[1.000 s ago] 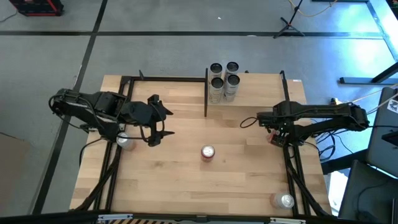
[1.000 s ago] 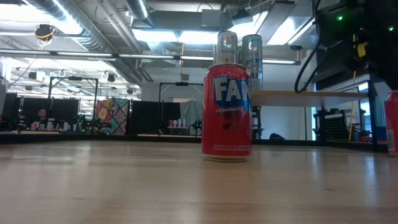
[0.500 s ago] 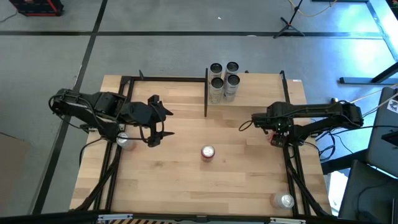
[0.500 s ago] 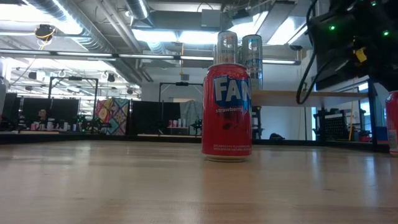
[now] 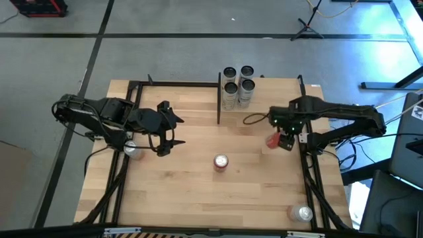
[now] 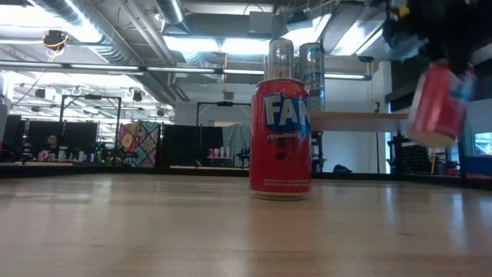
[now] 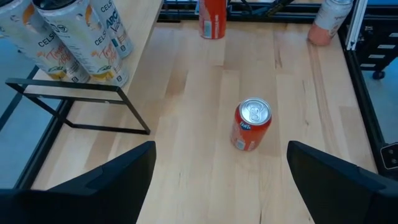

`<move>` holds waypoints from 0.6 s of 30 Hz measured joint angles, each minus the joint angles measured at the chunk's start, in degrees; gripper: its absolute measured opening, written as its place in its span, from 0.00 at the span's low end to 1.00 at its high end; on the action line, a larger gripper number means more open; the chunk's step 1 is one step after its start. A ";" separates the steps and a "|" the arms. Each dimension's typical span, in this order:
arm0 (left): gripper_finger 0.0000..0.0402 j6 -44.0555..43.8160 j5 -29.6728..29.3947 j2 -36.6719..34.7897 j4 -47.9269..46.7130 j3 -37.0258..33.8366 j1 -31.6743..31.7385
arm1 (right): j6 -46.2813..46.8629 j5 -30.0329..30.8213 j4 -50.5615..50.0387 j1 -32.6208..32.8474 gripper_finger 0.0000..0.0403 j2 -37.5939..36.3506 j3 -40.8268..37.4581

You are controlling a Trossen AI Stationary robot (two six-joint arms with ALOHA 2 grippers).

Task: Place canned beverage on shelf
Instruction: Put the right red soda can on the shelf

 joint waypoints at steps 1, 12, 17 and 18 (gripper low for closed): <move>0.88 0.00 0.00 0.00 -0.01 0.00 0.00 | 0.33 0.51 0.00 0.00 0.59 0.00 1.87; 0.88 0.00 -0.02 0.00 -0.03 0.00 0.00 | 0.54 2.67 -0.07 1.56 0.59 5.99 8.73; 0.88 -0.04 -0.02 0.02 -0.03 0.00 -0.02 | 1.81 4.44 0.53 4.15 0.59 12.70 6.50; 0.88 -0.04 -0.02 0.01 -0.03 0.00 -0.02 | 2.38 4.60 0.58 4.37 0.59 14.10 6.27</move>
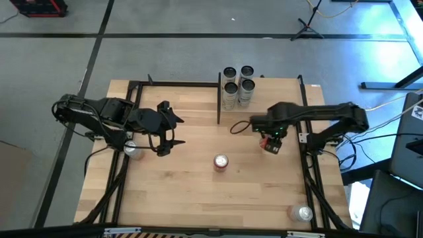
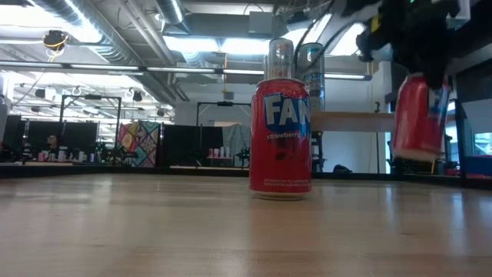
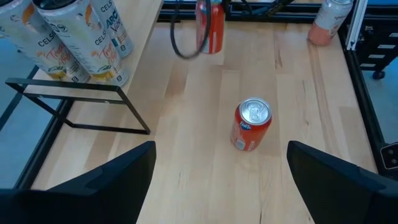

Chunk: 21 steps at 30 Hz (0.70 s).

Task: Place canned beverage on shelf
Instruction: Put the right red soda can on the shelf

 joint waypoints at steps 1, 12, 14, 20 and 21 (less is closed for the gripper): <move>0.88 0.00 0.00 0.01 0.02 0.00 0.00 | 0.77 -0.05 0.48 0.24 0.59 1.24 -0.28; 0.88 -1.26 0.00 0.01 0.00 0.00 0.00 | 8.61 -4.37 7.18 0.13 0.59 10.67 -0.29; 0.88 -1.25 0.00 0.01 0.00 0.00 0.00 | 8.89 -4.84 7.22 0.14 0.59 11.45 -0.29; 0.88 -1.25 0.00 0.01 0.00 0.00 0.00 | 9.09 -6.17 7.42 0.13 0.65 12.50 -0.12; 0.88 -1.25 -0.01 0.01 0.01 0.00 0.00 | 9.08 -6.15 7.61 0.13 0.68 12.50 -0.06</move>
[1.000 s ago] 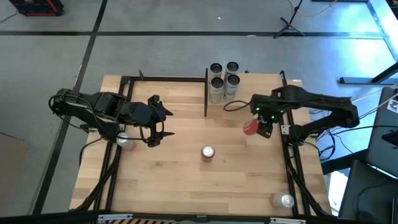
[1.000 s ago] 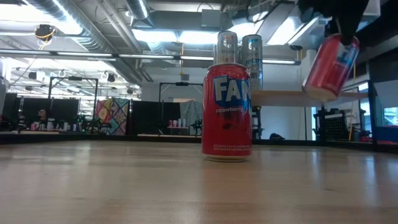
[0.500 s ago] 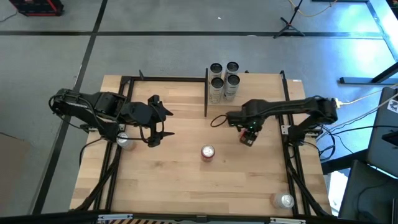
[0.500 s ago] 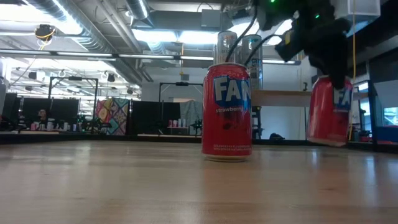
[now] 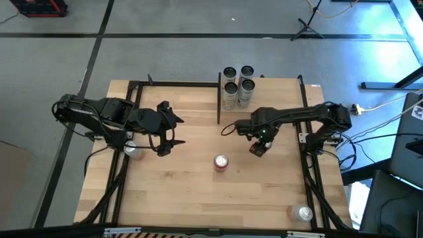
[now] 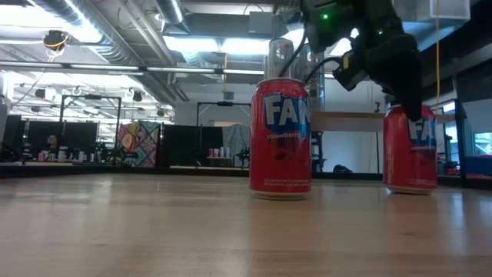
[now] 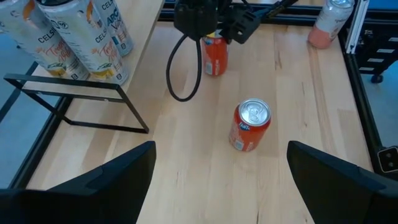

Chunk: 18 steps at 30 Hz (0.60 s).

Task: Place canned beverage on shelf
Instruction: Put the right red soda can on the shelf

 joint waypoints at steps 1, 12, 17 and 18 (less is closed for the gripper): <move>0.88 0.00 0.02 0.00 -0.01 0.00 0.00 | 0.08 -0.01 0.04 0.00 0.71 0.07 0.14; 0.88 0.02 0.01 0.00 -0.01 0.00 0.00 | -2.76 0.41 -3.50 0.02 0.93 -5.55 7.96; 0.88 0.02 -0.01 0.00 -0.08 0.00 0.00 | -1.49 6.24 1.55 0.11 0.94 -17.76 4.14; 0.88 0.02 -0.01 0.00 -0.18 0.00 0.00 | -0.42 7.19 3.52 0.10 0.94 -20.64 2.41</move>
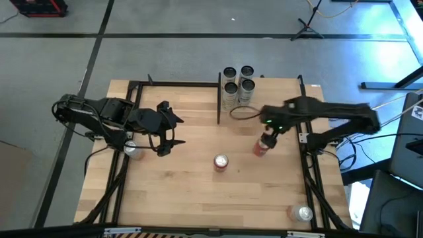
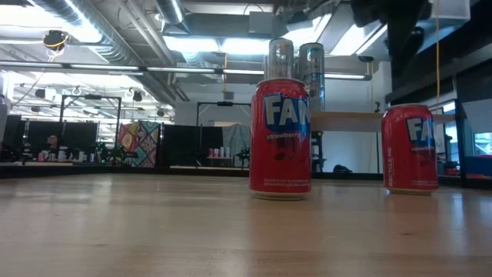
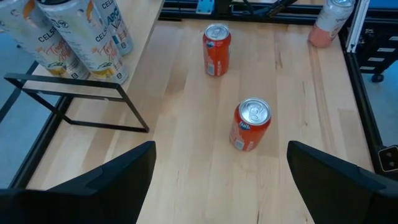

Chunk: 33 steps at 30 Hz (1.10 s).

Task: Place canned beverage on shelf
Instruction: Put the right red soda can on the shelf

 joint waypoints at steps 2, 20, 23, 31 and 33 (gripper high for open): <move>0.88 0.00 -0.02 0.00 -0.05 0.00 0.00 | 1.63 1.24 4.11 -0.01 0.94 -5.07 -3.68; 0.88 -0.33 -0.29 0.00 -0.02 -0.01 0.00 | 15.01 6.26 25.19 8.26 0.94 -21.17 -29.36; 0.88 -0.31 -0.36 0.00 -0.01 -0.01 0.01 | 15.36 7.68 29.08 9.83 0.94 -20.37 -31.15; 0.88 -0.28 -0.48 0.00 -0.05 -0.02 0.02 | 15.42 12.39 29.55 12.49 0.94 -15.49 -31.75; 0.88 -0.28 -0.48 0.00 -0.05 -0.02 0.02 | 15.40 12.86 29.67 13.07 0.94 -14.12 -31.73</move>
